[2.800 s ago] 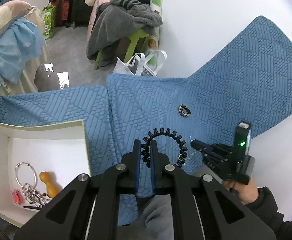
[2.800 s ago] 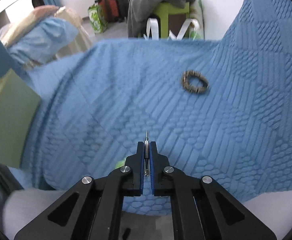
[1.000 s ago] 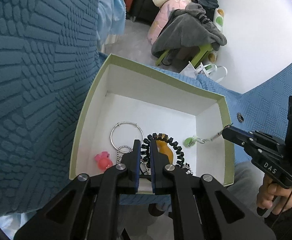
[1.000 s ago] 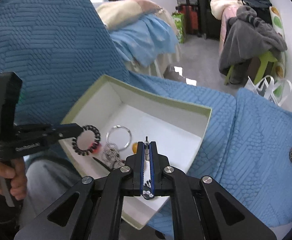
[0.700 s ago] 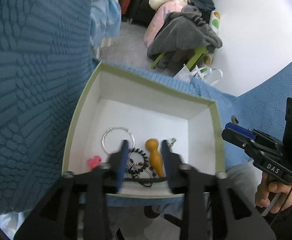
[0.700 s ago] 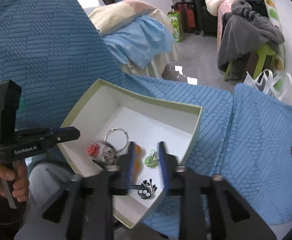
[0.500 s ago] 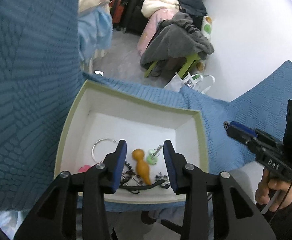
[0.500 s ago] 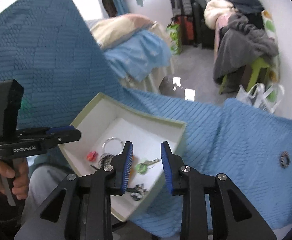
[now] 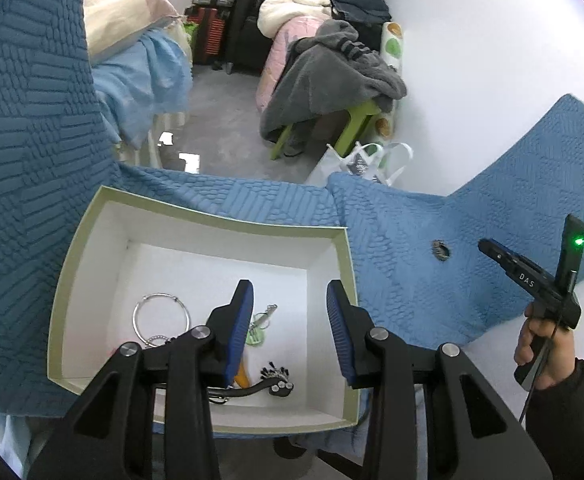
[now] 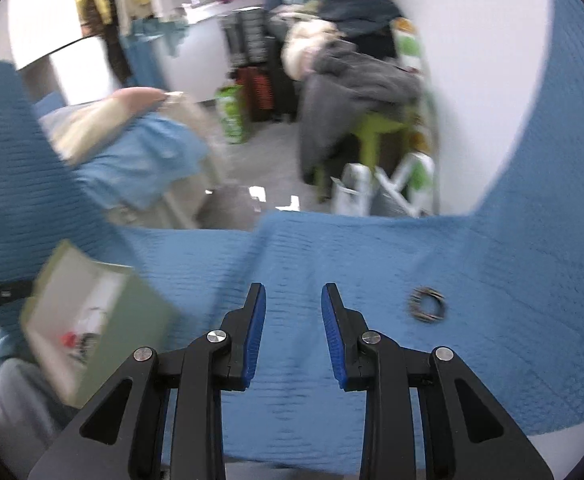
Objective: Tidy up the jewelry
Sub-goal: 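Grasp the black-and-cream patterned ring with the right gripper, then carry the patterned ring over the white box with the right gripper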
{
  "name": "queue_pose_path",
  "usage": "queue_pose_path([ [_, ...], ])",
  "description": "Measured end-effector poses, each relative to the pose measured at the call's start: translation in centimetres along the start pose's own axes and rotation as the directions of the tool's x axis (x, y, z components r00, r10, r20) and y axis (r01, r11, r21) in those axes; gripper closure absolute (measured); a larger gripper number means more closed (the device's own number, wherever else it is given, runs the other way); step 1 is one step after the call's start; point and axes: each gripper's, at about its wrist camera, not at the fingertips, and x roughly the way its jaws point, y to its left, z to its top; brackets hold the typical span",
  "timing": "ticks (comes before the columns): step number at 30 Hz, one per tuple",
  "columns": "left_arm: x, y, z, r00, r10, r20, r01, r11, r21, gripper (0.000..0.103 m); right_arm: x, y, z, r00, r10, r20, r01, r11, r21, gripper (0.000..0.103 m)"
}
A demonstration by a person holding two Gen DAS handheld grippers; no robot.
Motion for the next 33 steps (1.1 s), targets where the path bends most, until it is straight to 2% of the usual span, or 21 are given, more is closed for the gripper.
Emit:
queue_pose_path([
  [7, 0.5, -1.1, -0.4, 1.0, 0.009, 0.005, -0.009, 0.999, -0.036, 0.064, 6.1, -9.9, -2.8, 0.991, -0.094, -0.094, 0.105, 0.988, 0.113, 0.077],
  [12, 0.9, -2.2, -0.6, 1.0, 0.026, 0.007, -0.026, 0.999, -0.035, 0.064, 9.4, -13.3, -3.4, 0.984, -0.117, -0.136, 0.135, 0.982, 0.129, 0.081],
  [18, 1.6, -2.9, -0.7, 0.999, 0.046, -0.01, -0.047, 0.999, -0.027, 0.064, 12.2, -14.2, -3.4, 0.983, -0.129, -0.129, 0.142, 0.986, 0.093, 0.085],
  [23, 1.7, -3.0, -0.6, 0.999, 0.048, -0.011, -0.048, 0.998, -0.027, 0.064, 12.9, -13.6, -3.2, 0.979, -0.155, -0.134, 0.163, 0.985, 0.052, 0.097],
  [26, 1.5, -2.9, -0.6, 0.999, 0.047, -0.002, -0.047, 0.999, -0.024, 0.064, 12.2, -13.0, -2.8, 0.977, -0.17, -0.131, 0.178, 0.983, 0.048, 0.098],
  [33, 0.0, -2.9, -0.6, 0.999, 0.032, 0.013, -0.032, 0.999, -0.014, 0.064, 7.8, -11.0, -0.1, 0.983, -0.163, -0.087, 0.168, 0.984, 0.061, 0.098],
])
